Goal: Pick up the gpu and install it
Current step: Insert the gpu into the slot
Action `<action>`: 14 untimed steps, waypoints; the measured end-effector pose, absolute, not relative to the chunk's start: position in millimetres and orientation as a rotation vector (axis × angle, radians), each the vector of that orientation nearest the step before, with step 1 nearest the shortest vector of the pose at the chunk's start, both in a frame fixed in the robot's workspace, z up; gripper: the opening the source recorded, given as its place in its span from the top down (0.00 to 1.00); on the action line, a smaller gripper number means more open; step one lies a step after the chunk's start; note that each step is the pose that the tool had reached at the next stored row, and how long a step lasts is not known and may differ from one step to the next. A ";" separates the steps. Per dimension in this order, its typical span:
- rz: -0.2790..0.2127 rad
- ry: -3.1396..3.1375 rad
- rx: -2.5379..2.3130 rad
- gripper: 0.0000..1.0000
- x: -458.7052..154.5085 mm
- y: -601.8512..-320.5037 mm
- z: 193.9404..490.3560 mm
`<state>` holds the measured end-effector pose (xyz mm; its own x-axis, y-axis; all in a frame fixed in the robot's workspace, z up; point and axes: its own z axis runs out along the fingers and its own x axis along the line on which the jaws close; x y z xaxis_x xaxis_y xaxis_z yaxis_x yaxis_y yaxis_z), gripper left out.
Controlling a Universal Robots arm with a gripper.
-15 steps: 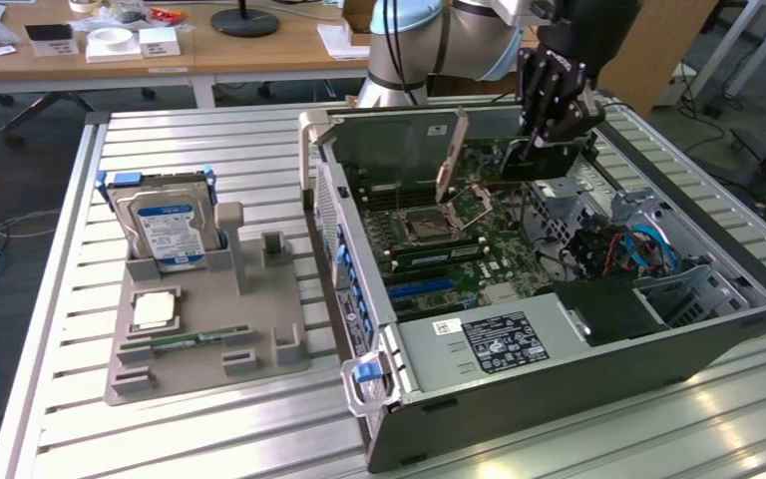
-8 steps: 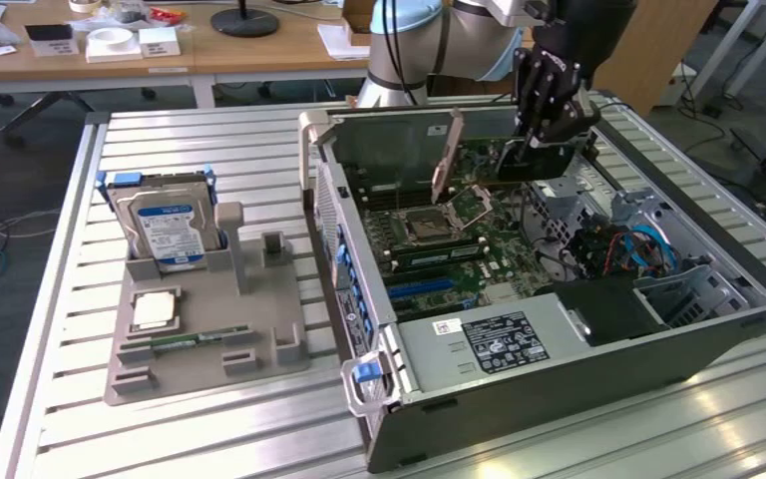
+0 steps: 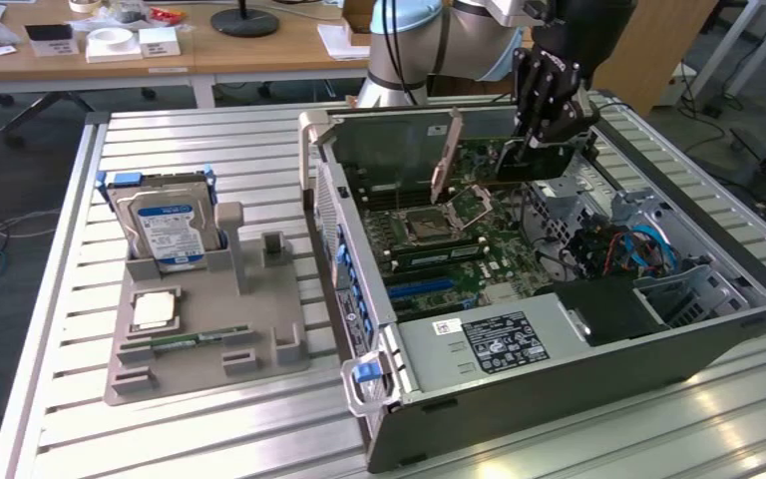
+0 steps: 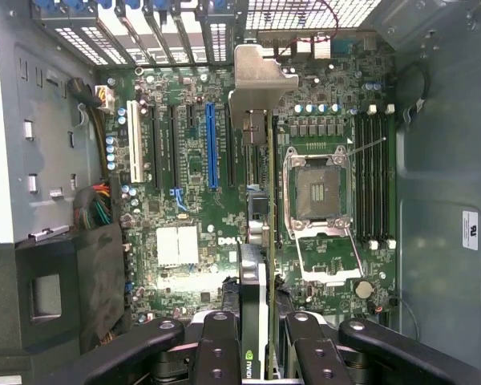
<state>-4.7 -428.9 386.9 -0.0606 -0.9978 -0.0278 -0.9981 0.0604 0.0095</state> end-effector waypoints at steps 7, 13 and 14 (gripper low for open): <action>0.041 2.278 -2.143 0.73 -7.2 -428.9 386.9; 0.041 2.278 -2.144 0.73 -13.7 -428.9 386.9; 0.041 2.278 -2.143 0.73 -14.9 -428.9 386.9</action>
